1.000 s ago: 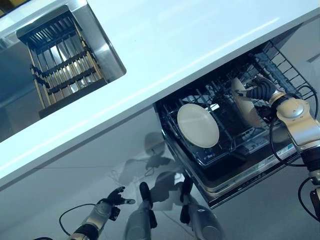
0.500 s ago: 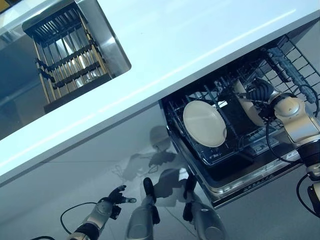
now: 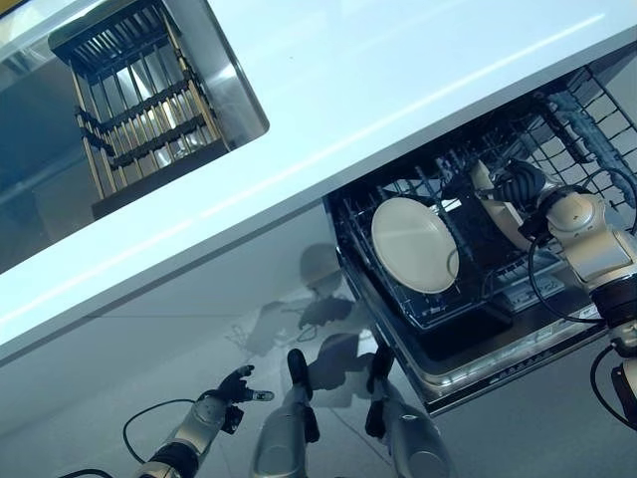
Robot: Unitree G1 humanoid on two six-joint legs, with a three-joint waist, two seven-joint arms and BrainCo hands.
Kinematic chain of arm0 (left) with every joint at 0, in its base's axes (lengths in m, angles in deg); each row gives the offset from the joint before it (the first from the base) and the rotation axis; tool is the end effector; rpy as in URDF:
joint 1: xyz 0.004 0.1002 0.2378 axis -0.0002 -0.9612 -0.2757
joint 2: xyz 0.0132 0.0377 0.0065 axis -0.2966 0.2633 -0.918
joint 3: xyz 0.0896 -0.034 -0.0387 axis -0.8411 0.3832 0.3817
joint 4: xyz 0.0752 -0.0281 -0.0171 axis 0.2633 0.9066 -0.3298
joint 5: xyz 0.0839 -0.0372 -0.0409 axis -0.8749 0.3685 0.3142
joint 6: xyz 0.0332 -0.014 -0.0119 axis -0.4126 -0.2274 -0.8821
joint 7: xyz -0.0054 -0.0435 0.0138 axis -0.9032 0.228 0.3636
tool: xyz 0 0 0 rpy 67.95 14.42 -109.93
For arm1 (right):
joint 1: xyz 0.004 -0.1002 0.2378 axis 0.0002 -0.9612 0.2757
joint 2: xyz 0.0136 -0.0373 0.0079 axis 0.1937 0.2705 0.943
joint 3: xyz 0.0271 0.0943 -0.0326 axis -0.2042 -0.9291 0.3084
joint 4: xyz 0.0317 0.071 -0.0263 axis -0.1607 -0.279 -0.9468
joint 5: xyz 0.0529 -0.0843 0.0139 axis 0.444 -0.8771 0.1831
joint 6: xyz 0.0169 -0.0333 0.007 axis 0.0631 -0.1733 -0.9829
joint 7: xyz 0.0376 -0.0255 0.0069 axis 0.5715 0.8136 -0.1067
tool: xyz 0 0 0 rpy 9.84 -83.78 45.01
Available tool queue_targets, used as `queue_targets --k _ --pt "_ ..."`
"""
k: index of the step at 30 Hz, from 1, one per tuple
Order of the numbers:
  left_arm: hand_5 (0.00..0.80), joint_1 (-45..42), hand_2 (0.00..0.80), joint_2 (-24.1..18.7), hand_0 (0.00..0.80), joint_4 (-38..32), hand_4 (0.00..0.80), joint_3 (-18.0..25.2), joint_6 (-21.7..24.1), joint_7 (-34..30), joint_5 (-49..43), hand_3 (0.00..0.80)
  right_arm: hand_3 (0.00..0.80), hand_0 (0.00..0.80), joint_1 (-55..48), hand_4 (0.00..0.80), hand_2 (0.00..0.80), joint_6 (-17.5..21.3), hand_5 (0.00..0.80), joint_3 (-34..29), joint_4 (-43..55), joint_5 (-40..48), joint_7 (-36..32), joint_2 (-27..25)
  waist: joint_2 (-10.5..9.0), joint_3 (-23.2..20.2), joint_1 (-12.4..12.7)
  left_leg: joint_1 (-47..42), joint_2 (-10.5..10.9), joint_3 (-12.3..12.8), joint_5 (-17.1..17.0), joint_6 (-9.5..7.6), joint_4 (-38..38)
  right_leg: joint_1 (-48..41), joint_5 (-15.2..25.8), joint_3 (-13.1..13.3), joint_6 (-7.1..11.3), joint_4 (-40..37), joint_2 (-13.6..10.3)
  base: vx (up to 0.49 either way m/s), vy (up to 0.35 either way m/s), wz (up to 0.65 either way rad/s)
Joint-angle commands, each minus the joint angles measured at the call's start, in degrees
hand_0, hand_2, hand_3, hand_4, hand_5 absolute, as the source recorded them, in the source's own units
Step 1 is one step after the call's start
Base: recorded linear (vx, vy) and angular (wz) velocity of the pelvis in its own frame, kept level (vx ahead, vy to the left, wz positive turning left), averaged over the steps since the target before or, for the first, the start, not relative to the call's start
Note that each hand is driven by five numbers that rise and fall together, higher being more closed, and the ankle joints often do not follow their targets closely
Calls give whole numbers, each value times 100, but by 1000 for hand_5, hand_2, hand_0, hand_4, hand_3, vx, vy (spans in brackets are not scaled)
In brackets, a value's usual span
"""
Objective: Take plates into dishwasher
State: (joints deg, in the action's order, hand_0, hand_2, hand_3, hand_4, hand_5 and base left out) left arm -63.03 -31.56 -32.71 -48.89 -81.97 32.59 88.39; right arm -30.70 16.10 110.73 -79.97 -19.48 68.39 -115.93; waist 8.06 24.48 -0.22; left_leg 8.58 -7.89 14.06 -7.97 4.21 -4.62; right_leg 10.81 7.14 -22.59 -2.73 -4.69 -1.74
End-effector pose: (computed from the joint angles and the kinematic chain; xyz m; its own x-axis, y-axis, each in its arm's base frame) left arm 0.1727 0.2123 -0.0714 0.6728 0.0082 -0.7398 0.3714 0.8610 0.3473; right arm 0.3128 -0.2844 0.2191 0.9951 -0.0710 -0.0690 -0.0285 0.4616 -0.8866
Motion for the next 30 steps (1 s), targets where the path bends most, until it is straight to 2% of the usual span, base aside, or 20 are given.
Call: queue_targets --k 1,6,13,21,30 --pt "0 45 0 -328 0 -67 0 -136 -10 -3 272 0 800 800 695 800 800 77 800 374 -185 -177 253 93 -509 157 99 -131 150 94 505 -40 -38 34 -1254 219 56 752 -80 0 0 0" --pt "0 41 0 -333 0 -57 0 -135 19 -4 282 0 800 800 657 800 800 6 800 312 -282 -275 546 110 -506 169 101 -133 156 104 525 -47 -38 28 -1239 205 71 744 -83 0 0 0" --pt "0 54 0 -299 0 -112 0 -174 -19 29 333 0 800 800 606 800 800 -363 800 217 -505 -473 998 154 -470 186 109 -123 170 102 523 -55 -38 14 -1207 199 84 708 -88 -1 5 1" --pt "0 103 0 -272 0 -107 0 -218 -31 35 412 0 800 800 797 800 800 -710 800 323 -889 -495 1017 255 -432 201 137 -124 183 146 525 -48 -38 -32 -1145 173 107 586 -89 0 0 0" --pt "0 65 0 -270 0 -139 0 -209 -21 8 410 0 800 800 811 800 800 -744 800 368 -1167 -442 1021 293 -409 204 172 -153 177 134 526 -6 -38 -114 -1129 174 142 526 -85 0 0 0"
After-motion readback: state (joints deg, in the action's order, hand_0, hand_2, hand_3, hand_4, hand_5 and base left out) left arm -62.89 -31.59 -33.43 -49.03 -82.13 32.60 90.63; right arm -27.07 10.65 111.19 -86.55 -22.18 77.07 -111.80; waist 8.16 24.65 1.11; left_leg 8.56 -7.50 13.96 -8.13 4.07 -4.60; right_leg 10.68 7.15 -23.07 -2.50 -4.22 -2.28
